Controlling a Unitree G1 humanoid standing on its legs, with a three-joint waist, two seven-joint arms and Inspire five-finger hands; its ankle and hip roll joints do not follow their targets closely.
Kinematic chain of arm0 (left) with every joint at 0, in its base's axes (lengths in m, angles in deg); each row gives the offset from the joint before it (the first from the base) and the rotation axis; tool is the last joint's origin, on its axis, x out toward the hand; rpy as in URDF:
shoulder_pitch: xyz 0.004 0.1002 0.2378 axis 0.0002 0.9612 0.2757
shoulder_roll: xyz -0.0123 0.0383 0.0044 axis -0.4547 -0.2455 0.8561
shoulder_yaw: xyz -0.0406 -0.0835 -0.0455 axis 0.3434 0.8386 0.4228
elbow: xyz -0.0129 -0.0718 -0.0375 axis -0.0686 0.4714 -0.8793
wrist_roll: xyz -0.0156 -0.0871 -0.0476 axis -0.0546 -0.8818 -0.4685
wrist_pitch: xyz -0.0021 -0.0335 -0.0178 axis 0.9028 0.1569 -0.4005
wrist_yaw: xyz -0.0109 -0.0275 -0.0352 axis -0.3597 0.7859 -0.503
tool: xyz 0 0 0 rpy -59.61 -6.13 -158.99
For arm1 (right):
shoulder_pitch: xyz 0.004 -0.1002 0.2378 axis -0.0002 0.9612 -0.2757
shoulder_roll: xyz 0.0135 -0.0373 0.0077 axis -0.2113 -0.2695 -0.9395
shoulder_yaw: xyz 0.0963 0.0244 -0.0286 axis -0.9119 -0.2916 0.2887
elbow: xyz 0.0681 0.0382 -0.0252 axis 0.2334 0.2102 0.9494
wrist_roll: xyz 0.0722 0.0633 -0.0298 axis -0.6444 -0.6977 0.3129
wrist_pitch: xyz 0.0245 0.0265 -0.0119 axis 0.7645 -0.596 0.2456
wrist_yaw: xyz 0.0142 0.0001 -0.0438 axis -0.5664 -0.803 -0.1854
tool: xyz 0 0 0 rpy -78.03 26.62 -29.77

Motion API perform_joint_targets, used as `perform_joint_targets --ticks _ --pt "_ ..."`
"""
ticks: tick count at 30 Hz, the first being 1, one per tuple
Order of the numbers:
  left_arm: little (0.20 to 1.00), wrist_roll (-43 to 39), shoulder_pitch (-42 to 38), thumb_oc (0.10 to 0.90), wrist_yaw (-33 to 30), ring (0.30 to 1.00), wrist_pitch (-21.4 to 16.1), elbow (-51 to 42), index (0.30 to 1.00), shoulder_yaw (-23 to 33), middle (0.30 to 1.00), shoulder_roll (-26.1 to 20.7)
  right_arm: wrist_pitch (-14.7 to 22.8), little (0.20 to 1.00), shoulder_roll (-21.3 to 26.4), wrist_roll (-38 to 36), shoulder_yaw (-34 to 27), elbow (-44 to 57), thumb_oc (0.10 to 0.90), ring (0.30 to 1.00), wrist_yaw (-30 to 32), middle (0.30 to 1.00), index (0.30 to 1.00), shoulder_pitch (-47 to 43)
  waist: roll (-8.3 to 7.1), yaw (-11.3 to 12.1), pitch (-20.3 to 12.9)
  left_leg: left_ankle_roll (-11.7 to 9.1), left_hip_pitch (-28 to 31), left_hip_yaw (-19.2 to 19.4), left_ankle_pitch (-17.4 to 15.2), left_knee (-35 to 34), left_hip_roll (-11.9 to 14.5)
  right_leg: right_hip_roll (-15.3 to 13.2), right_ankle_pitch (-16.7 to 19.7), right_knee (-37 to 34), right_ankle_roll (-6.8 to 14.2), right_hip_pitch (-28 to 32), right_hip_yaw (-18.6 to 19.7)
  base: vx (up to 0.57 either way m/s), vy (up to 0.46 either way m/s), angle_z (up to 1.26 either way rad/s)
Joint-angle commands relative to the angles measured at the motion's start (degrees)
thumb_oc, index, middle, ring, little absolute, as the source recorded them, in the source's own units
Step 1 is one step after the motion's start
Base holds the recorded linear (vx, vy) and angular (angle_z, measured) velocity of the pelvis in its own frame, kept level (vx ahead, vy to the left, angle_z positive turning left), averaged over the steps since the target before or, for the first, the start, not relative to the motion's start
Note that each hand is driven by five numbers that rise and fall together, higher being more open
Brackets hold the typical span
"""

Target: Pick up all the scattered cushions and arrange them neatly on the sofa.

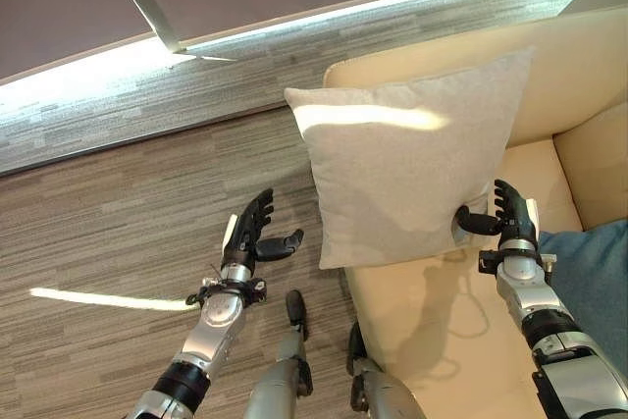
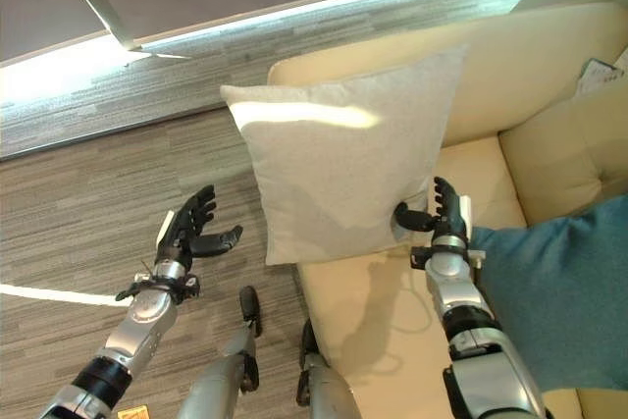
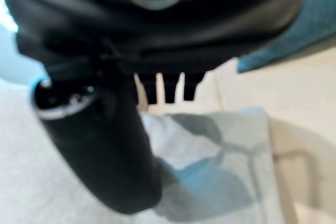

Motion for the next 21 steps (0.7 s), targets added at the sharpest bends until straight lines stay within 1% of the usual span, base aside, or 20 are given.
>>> perform_joint_targets --ticks 1,4,8,13,15,21 --pt "0.900 0.37 -2.85 0.800 -0.27 0.900 -6.08 -1.60 0.900 0.22 0.900 1.22 5.72 0.900 2.23 -1.44 0.93 5.10 0.800 0.900 0.00 0.900 0.900 -4.83 -2.49 0.91 -1.76 -8.74 4.08 0.76 -5.80 0.00 3.83 -2.69 11.70 -9.36 4.12 -5.79 1.98 0.01 -0.040 0.02" --pt "0.900 -0.55 -4.92 0.800 -1.43 0.900 -6.03 -0.09 0.900 0.11 0.900 3.79 6.13 0.900 0.47 0.88 2.46 9.30 0.800 0.900 0.10 0.900 0.900 -3.80 -2.81 0.43 -1.89 -8.90 3.77 0.53 -5.64 0.00 4.00 -2.59 11.90 -9.36 4.06 -6.22 1.84 0.01 -0.025 0.01" --pt "0.900 -2.40 -8.16 0.800 -2.08 0.900 -6.06 2.09 0.900 -1.14 0.900 5.99 6.28 0.900 -0.46 2.61 3.34 11.99 0.800 0.900 0.34 0.900 0.900 -3.46 -3.42 -0.45 -1.95 -9.03 3.18 0.34 -5.54 0.00 4.11 -2.40 12.06 -9.36 4.07 -7.05 1.91 0.00 -0.035 -0.05" --pt "0.900 -2.44 -13.36 0.800 -2.51 0.900 -5.20 6.20 0.900 -3.30 0.900 7.35 6.47 0.900 -1.79 3.27 4.28 13.78 0.800 0.900 0.65 0.900 0.900 -4.18 -3.91 -1.65 -1.74 -9.12 2.54 0.61 -5.54 0.00 4.30 -2.45 12.36 -9.36 4.15 -7.96 2.29 0.00 -0.018 0.02" --pt "0.900 -2.48 -14.14 0.800 -2.75 0.900 -5.16 7.05 0.900 -3.59 0.900 7.71 6.49 0.900 -2.24 3.35 4.45 14.12 0.800 0.900 0.63 0.900 0.900 -4.47 -3.92 -1.81 -1.65 -9.13 2.48 0.65 -5.51 0.00 4.28 -2.40 12.45 -9.36 4.17 -8.13 2.39 -0.01 -0.003 -0.05" --pt "0.900 -3.83 -20.05 0.800 -3.25 0.900 -4.37 13.19 0.900 -5.60 0.900 9.63 6.96 0.900 -4.78 2.77 5.87 16.51 0.800 0.900 1.11 0.900 0.900 -7.88 -3.96 -3.23 -1.23 -8.99 1.58 1.36 -5.54 0.00 4.35 -2.41 13.14 -9.36 4.40 -9.74 3.16 -0.01 0.011 -0.09"
